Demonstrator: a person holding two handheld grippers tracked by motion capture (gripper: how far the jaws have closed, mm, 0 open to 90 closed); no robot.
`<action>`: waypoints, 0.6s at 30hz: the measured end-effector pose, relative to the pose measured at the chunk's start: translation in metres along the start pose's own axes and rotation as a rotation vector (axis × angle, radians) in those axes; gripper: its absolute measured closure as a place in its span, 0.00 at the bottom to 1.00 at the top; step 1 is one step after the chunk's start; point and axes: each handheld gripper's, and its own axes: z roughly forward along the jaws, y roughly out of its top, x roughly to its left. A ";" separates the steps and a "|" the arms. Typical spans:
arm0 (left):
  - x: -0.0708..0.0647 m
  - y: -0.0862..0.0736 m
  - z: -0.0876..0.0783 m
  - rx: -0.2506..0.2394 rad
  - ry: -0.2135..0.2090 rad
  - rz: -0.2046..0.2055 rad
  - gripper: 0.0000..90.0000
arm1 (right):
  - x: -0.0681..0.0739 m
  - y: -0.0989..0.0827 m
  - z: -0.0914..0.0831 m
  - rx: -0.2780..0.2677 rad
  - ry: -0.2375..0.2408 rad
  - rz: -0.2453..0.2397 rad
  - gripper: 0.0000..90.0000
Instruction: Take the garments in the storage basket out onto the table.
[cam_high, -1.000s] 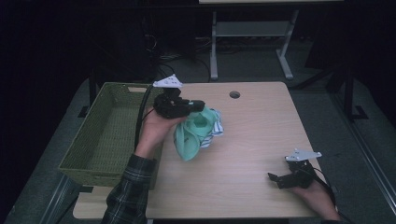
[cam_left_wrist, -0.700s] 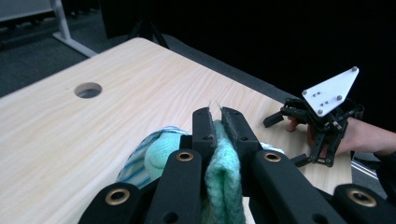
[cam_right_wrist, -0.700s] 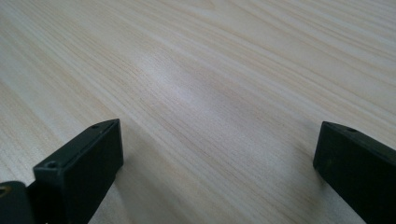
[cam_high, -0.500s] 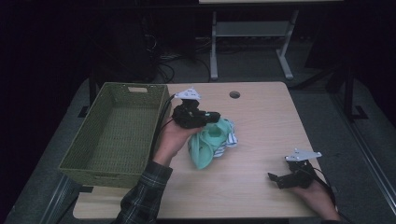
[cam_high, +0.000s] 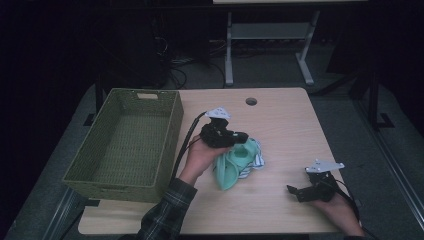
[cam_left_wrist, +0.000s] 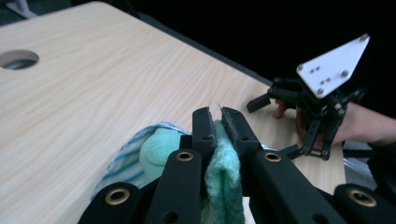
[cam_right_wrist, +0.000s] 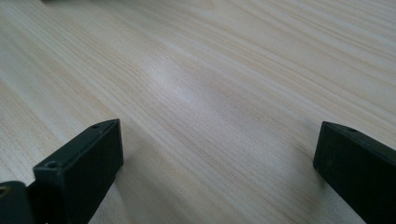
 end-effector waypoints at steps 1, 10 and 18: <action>-0.001 -0.002 0.003 0.005 -0.001 -0.003 0.93 | 0.000 0.000 0.000 0.000 0.000 0.000 0.01; -0.003 -0.019 0.025 0.033 -0.036 -0.016 0.93 | 0.000 0.000 0.000 0.001 0.000 0.000 0.01; -0.008 -0.037 0.040 0.037 -0.064 -0.048 0.93 | 0.000 0.000 0.000 0.001 0.000 0.000 0.01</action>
